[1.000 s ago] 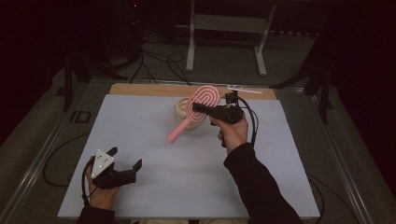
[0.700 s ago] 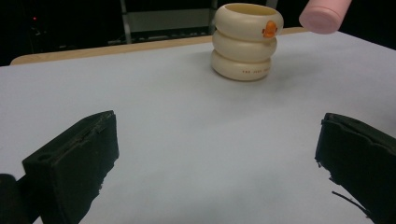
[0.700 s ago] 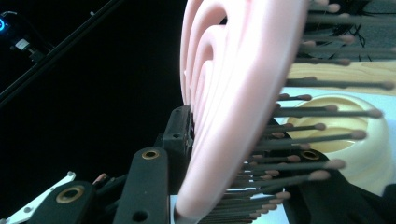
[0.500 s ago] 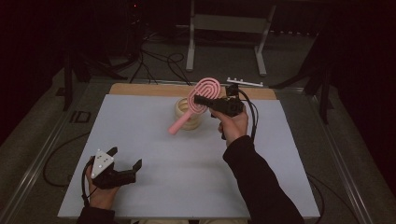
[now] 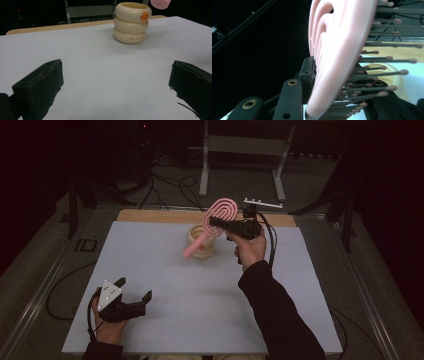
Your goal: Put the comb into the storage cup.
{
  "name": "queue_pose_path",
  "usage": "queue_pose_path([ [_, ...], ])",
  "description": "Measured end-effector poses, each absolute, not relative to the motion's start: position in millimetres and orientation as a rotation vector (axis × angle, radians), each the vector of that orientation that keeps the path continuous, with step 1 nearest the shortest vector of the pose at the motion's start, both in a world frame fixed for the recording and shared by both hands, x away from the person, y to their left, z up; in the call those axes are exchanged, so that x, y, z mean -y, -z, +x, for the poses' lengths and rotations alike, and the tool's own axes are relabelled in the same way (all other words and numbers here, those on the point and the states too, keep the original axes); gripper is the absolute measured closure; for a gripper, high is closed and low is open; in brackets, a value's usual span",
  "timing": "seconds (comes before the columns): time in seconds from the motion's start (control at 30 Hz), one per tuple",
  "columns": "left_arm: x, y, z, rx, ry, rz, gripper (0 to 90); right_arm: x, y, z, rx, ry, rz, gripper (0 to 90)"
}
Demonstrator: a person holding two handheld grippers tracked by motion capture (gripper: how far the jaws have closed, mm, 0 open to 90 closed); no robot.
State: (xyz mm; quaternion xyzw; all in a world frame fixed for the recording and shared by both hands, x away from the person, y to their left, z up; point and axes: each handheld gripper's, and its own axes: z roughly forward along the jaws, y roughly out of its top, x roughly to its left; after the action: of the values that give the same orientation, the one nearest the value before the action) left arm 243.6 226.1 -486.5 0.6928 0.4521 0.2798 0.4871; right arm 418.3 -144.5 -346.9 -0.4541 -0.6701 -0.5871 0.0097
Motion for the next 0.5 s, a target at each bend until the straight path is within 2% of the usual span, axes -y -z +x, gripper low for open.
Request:
queue_pose_path([
  [0.5, -226.6, 486.0, 243.0, -1.103, -0.682, 1.677, 0.5, 151.0, 342.0, 427.7, 2.075, 1.867, -1.473, 63.9],
])
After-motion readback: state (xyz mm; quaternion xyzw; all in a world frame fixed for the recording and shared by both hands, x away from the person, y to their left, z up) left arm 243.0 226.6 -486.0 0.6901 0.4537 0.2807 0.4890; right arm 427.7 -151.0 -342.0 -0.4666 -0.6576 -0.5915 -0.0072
